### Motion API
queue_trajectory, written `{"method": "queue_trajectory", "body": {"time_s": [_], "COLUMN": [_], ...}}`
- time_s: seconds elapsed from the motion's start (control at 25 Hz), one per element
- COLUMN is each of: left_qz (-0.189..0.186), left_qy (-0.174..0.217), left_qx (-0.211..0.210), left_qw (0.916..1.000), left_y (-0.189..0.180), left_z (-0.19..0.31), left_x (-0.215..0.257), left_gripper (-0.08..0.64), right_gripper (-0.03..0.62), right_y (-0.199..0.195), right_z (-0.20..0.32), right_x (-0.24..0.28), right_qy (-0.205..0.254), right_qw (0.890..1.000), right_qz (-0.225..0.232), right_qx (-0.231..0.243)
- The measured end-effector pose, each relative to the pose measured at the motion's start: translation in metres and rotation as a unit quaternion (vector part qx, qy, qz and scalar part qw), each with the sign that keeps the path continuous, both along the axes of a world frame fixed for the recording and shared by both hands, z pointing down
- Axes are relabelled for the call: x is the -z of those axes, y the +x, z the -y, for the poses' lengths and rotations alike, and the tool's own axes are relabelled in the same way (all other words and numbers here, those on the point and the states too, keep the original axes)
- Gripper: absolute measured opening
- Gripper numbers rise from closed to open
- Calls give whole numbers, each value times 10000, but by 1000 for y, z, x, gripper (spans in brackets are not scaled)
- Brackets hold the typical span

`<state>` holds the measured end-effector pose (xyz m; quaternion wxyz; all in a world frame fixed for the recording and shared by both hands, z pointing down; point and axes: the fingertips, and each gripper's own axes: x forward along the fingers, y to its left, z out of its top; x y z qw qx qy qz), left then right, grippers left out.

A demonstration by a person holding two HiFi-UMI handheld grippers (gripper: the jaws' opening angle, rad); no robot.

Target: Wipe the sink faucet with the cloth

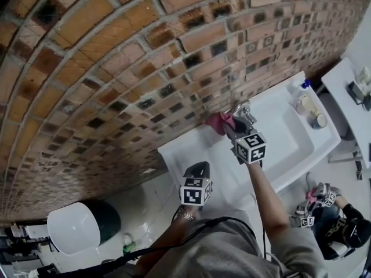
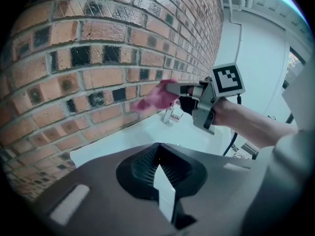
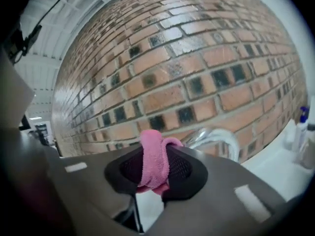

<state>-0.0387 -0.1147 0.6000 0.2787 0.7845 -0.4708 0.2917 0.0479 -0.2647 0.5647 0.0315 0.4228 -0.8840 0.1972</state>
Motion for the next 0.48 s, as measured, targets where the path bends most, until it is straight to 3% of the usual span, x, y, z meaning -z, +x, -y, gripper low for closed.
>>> {"method": "queue_trajectory", "body": {"time_s": [0.12, 0.28, 0.4, 0.48], "left_qz": [2, 14, 26, 46], "left_qy": [30, 39, -29, -101], "left_qx": [126, 494, 725, 799], "left_qw": [9999, 9988, 9974, 9967], "left_y": [-9, -33, -47, -50], "left_z": [-3, -8, -20, -33], "left_x": [4, 7, 4, 0], "left_gripper": [14, 14, 14, 14], "right_gripper": [91, 91, 87, 84], "right_y": [27, 67, 106, 134], "right_z": [22, 42, 61, 72], "right_x": [25, 36, 21, -5], "right_qy": [566, 1019, 887, 417], "right_qw": [9961, 9772, 9665, 9648], "right_qz": [-417, -1369, -1534, -1437], "right_qx": [-541, -1266, -1859, -2163]}}
